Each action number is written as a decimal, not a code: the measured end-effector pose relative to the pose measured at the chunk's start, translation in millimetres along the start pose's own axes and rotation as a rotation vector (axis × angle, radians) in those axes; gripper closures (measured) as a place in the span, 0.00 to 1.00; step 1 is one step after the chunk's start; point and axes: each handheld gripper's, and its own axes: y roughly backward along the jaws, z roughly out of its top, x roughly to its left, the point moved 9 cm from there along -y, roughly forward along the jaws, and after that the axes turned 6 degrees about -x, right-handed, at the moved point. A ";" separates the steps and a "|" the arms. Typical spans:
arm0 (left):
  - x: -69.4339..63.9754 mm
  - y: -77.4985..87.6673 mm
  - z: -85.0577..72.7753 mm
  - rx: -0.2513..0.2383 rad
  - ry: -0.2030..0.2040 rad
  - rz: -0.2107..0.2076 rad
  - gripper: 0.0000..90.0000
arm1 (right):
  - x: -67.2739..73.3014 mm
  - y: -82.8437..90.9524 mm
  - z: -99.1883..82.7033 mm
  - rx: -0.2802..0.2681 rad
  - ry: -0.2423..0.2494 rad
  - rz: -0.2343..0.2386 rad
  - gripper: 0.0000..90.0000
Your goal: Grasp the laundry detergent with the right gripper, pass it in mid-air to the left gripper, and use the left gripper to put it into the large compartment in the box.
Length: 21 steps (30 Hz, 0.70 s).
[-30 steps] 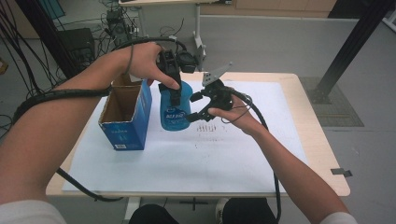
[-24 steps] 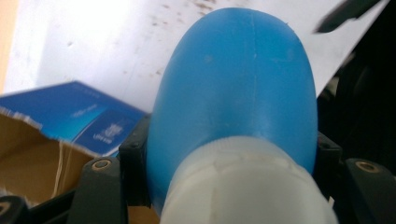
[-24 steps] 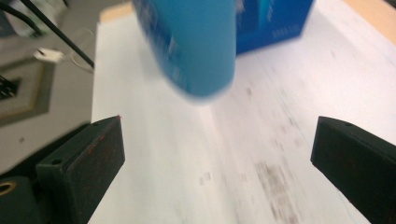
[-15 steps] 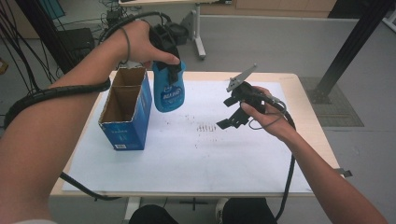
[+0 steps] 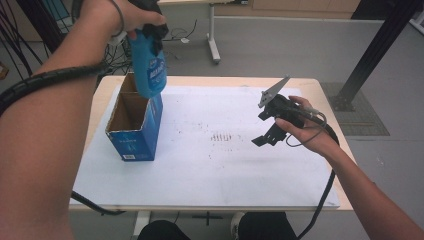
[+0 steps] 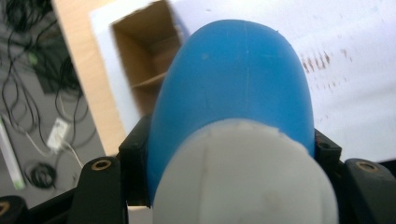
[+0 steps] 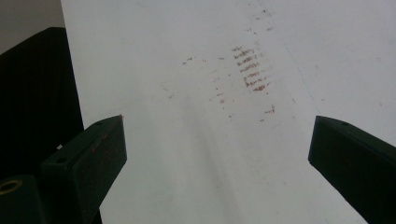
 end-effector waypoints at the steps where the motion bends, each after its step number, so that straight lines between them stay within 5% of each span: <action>1: 5.5 4.0 -0.1 -0.005 0.034 0.001 0.41 | -0.2 1.3 -0.8 0.005 -0.002 0.000 0.05; 10: 47.9 28.0 -6.3 -0.016 0.263 0.042 0.41 | 0.0 13.1 -0.7 0.031 0.004 -0.010 0.05; 21: 69.8 15.4 -22.7 -0.010 0.379 0.042 0.41 | -0.9 19.4 -1.6 0.055 0.023 -0.028 0.05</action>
